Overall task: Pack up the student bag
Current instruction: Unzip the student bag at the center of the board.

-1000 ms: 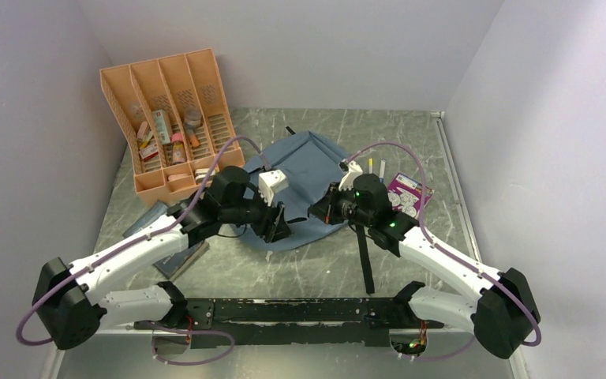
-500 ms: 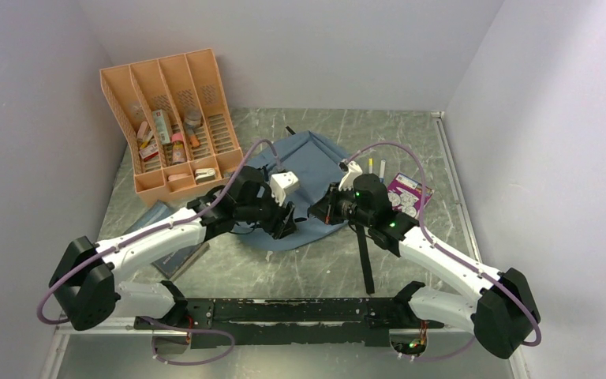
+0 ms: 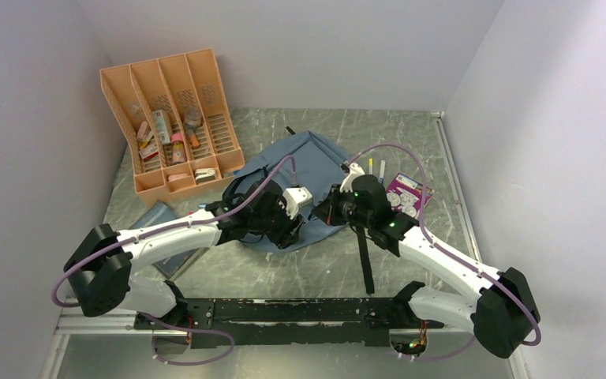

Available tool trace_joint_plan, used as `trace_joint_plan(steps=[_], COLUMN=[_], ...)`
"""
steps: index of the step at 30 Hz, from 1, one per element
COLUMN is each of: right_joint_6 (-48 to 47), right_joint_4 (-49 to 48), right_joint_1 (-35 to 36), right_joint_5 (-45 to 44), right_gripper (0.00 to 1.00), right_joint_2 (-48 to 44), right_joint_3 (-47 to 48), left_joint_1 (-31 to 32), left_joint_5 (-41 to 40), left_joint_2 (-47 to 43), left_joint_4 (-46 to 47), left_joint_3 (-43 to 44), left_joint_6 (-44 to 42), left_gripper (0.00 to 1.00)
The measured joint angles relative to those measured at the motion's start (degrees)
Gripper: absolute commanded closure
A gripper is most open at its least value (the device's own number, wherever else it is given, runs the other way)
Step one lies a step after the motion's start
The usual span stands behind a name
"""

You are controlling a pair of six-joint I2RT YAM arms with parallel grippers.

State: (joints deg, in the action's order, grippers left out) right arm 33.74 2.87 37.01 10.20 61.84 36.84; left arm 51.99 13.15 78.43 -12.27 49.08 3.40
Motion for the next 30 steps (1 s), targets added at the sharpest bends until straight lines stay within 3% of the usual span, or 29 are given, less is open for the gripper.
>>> trace_joint_plan(steps=[9,30], right_joint_6=[1.25,3.78], right_joint_4=[2.36,16.33], right_joint_1=[0.02,-3.3], right_joint_5=[-3.02,-22.56], right_gripper=[1.0,1.0], right_joint_2=[0.22,13.49], right_joint_3=[0.02,9.07], left_joint_1=[1.11,1.44], left_joint_5=[-4.28,-4.48], left_joint_2=[1.92,0.85], left_joint_4=[-2.91,-2.91], left_joint_3=[1.18,1.11], left_joint_6=[-0.83,-1.03], left_gripper=[0.95,0.95])
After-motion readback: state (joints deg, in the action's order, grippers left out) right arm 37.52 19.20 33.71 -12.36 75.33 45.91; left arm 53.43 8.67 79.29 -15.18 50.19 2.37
